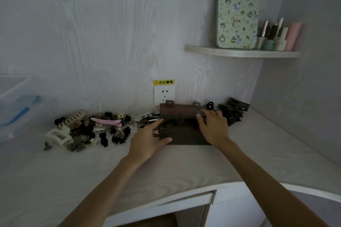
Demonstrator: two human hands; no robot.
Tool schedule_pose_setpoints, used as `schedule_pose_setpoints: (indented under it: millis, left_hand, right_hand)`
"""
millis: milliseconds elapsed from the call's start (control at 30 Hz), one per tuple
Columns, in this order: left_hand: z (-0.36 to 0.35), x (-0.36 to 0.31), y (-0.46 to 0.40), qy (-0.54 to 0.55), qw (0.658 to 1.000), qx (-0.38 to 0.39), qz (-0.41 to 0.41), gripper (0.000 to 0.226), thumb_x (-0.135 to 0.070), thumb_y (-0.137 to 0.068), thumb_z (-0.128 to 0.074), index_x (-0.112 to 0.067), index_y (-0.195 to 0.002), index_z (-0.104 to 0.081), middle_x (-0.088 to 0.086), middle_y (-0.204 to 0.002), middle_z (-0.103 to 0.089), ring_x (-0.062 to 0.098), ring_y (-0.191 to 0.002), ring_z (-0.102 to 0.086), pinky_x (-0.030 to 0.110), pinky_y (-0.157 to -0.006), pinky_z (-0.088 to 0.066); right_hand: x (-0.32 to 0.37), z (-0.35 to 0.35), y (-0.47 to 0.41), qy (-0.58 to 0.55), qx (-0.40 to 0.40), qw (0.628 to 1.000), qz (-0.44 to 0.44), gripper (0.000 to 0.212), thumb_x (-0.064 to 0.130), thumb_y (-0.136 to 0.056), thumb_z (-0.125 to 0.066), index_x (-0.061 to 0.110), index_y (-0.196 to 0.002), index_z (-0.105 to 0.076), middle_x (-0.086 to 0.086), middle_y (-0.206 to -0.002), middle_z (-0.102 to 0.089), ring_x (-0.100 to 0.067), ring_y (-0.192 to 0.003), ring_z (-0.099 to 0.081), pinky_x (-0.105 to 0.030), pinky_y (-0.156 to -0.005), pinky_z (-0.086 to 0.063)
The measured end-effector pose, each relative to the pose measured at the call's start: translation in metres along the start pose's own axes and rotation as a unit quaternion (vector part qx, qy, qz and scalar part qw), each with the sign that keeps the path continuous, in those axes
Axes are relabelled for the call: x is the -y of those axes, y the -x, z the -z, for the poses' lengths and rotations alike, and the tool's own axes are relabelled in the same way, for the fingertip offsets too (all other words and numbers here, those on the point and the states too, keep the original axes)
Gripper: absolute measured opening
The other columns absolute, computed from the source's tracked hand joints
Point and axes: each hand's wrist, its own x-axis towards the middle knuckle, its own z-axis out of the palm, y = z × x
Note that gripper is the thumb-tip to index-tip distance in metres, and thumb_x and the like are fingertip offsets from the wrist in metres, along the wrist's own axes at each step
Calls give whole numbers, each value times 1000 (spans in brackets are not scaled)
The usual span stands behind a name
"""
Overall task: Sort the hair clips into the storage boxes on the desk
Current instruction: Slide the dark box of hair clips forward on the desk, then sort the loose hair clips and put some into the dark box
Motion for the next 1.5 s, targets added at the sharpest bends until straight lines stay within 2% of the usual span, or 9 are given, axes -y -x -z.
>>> schedule_pose_setpoints:
  millis: [233,367,467,567,733,1033,1233,1367,1500]
  left_hand:
    - [-5,13,-3,-124,992,1,-2,95,-77,-67,-55,-39,-145,-15,-13,-127,-60,7,-105,-62,31,-80,-55]
    - [30,25,4,-87,993,-80,-31,58,-71,-75,-47,-33,-117,-58,-14,-96,-66,4,-84,-61,25,-69,-49]
    - [63,62,6,-165,971,-171,-2,46,-57,-89,-37,-21,-81,-65,-7,-63,-57,12,-59,-55,28,-52,-41]
    - [79,97,6,-222,961,-160,49,41,-56,-91,-38,-28,-90,-68,-9,-73,-66,10,-66,-60,27,-57,-50]
    - [80,100,7,-237,962,-134,33,32,-48,-95,-38,-30,-90,-64,-6,-71,-62,16,-70,-59,27,-55,-40]
    - [69,97,7,-269,954,-134,18,42,-62,-84,-48,-29,-104,-63,-7,-94,-67,16,-95,-60,30,-68,-48]
    - [86,96,10,-167,983,-80,19,44,-52,-93,-35,-23,-102,-66,-6,-87,-69,12,-78,-64,33,-74,-52]
    - [99,99,13,14,993,87,83,78,-78,-63,-52,-29,-123,-58,-11,-113,-64,3,-104,-60,22,-93,-47]
    - [106,99,15,-25,977,197,81,83,-46,-71,-75,-38,-142,-31,-15,-126,-50,3,-121,-46,19,-98,-39]
  right_hand:
    - [10,5,5,28,-158,983,95,42,41,-88,-36,12,-103,-64,-9,-104,-67,-29,-101,-57,-39,-89,-40]
    - [53,3,14,-53,-203,960,188,21,25,-88,-51,14,-98,-65,-5,-99,-66,-22,-96,-54,-34,-81,-46]
    - [103,-10,25,-118,-156,941,278,17,9,-85,-58,14,-97,-67,-1,-95,-65,-17,-89,-57,-28,-70,-52]
    - [157,-39,34,-94,-47,953,285,22,12,-88,-53,16,-107,-65,-2,-104,-63,-20,-95,-61,-34,-64,-53]
    - [183,-80,32,12,83,978,190,45,40,-97,-34,20,-136,-35,-9,-135,-40,-27,-124,-36,-40,-94,-39]
    - [165,-79,33,-56,103,954,278,25,30,-90,-45,14,-108,-48,-4,-126,-37,-26,-101,-53,-31,-66,-37]
    - [153,-71,36,-155,118,959,207,50,53,-84,-54,24,-123,-42,4,-123,-37,-17,-94,-56,-33,-78,-49]
    - [158,-72,37,-82,136,958,239,65,66,-82,-45,32,-135,-31,1,-128,-38,-21,-110,-53,-35,-85,-44]
    - [167,-74,31,-58,123,957,255,50,64,-84,-43,39,-127,-39,-1,-119,-44,-24,-103,-56,-33,-75,-42]
